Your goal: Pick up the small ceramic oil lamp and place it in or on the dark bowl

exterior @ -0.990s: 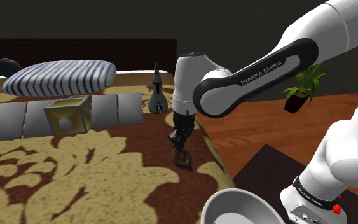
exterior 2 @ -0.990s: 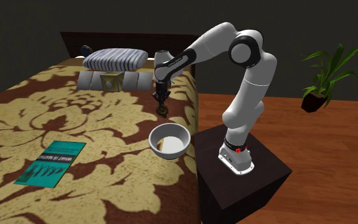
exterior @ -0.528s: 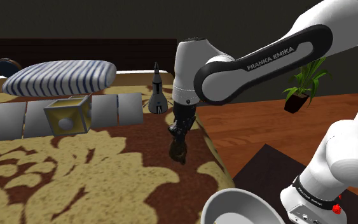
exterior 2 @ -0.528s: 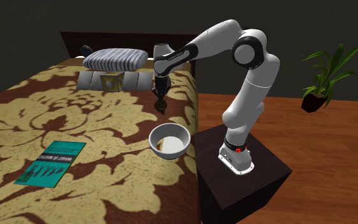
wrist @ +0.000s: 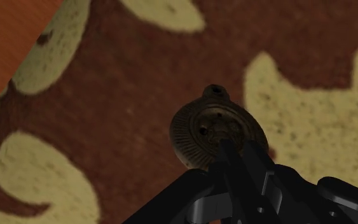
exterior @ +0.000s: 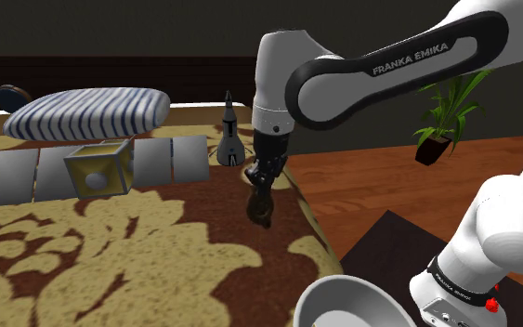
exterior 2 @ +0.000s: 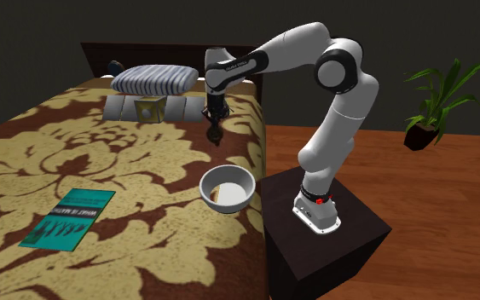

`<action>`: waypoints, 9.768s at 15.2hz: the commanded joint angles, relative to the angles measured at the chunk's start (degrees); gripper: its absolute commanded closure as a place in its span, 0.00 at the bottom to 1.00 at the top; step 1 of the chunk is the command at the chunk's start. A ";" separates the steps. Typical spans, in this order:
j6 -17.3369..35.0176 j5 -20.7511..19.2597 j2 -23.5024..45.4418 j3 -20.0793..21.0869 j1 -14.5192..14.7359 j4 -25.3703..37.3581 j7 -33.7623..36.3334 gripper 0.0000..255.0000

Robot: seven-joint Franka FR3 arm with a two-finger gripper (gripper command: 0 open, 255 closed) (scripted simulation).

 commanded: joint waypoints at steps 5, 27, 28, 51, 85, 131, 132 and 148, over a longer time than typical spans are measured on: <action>-4.65 0.14 -1.16 -0.32 -0.09 3.54 0.12 1.00; -13.14 -15.10 17.83 9.32 -1.28 15.69 70.80 0.00; -12.39 -15.16 17.89 9.28 -1.31 14.98 70.85 0.00; -11.18 -14.23 23.14 8.46 -2.79 17.42 64.73 0.00; -11.06 -12.91 27.68 8.35 -4.29 19.80 58.94 1.00; -27.96 15.69 -18.45 14.00 3.92 -0.99 63.77 1.00; -27.20 15.77 -18.40 14.15 4.00 -1.70 63.67 1.00; -14.54 17.15 -15.65 18.10 4.03 -11.64 62.33 1.00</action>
